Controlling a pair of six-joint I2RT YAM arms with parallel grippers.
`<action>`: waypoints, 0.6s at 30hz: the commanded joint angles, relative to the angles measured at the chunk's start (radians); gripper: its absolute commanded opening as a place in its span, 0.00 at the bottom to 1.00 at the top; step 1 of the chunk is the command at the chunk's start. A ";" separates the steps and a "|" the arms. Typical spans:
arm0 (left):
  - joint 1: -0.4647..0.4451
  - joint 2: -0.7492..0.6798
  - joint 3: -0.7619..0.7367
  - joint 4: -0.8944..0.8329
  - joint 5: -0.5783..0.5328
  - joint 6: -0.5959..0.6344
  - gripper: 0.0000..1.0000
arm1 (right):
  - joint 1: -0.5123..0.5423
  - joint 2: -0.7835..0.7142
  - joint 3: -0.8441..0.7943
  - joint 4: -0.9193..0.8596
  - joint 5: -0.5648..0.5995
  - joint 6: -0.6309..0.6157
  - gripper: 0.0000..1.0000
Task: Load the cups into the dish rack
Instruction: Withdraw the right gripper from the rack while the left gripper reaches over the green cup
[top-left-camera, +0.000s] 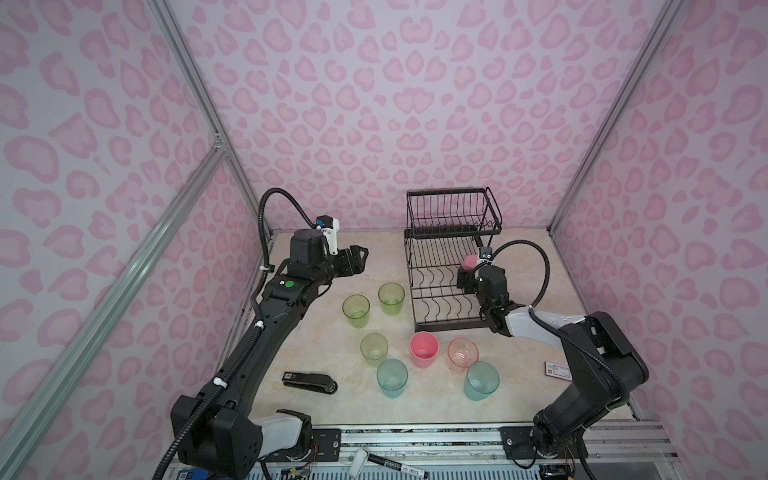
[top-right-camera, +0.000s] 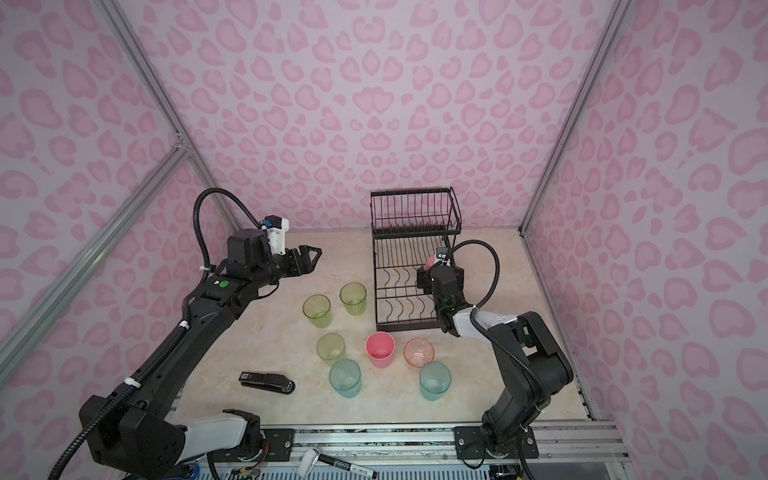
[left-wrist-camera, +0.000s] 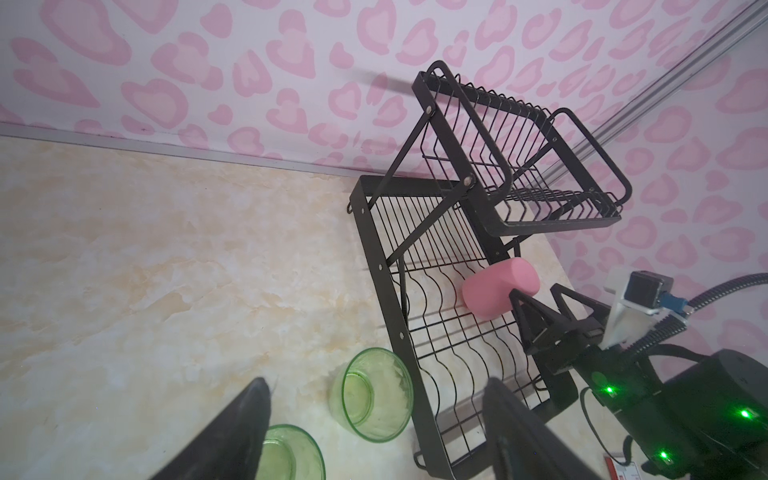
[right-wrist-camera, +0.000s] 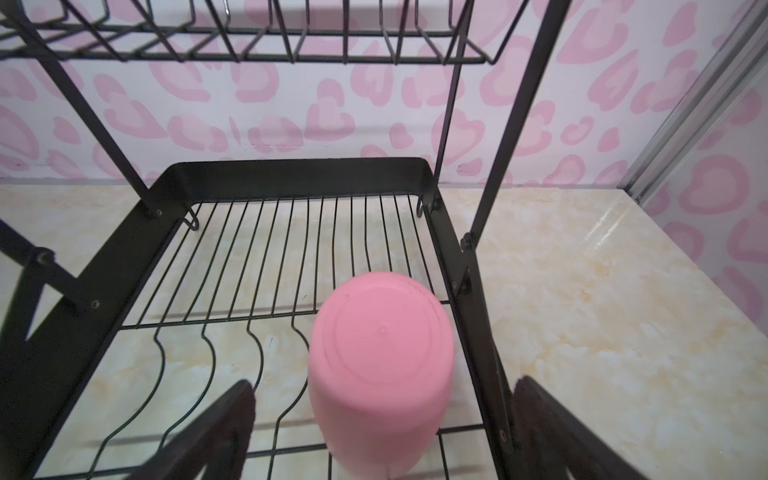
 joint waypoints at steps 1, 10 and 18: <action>0.002 0.012 0.000 0.020 -0.012 0.007 0.82 | 0.016 -0.045 -0.033 0.008 0.029 0.020 0.95; 0.001 0.044 0.007 0.005 -0.020 0.010 0.81 | 0.065 -0.222 -0.099 -0.119 0.102 0.095 0.92; -0.017 0.086 0.030 -0.042 -0.072 0.010 0.78 | 0.068 -0.286 -0.051 -0.383 0.073 0.224 0.90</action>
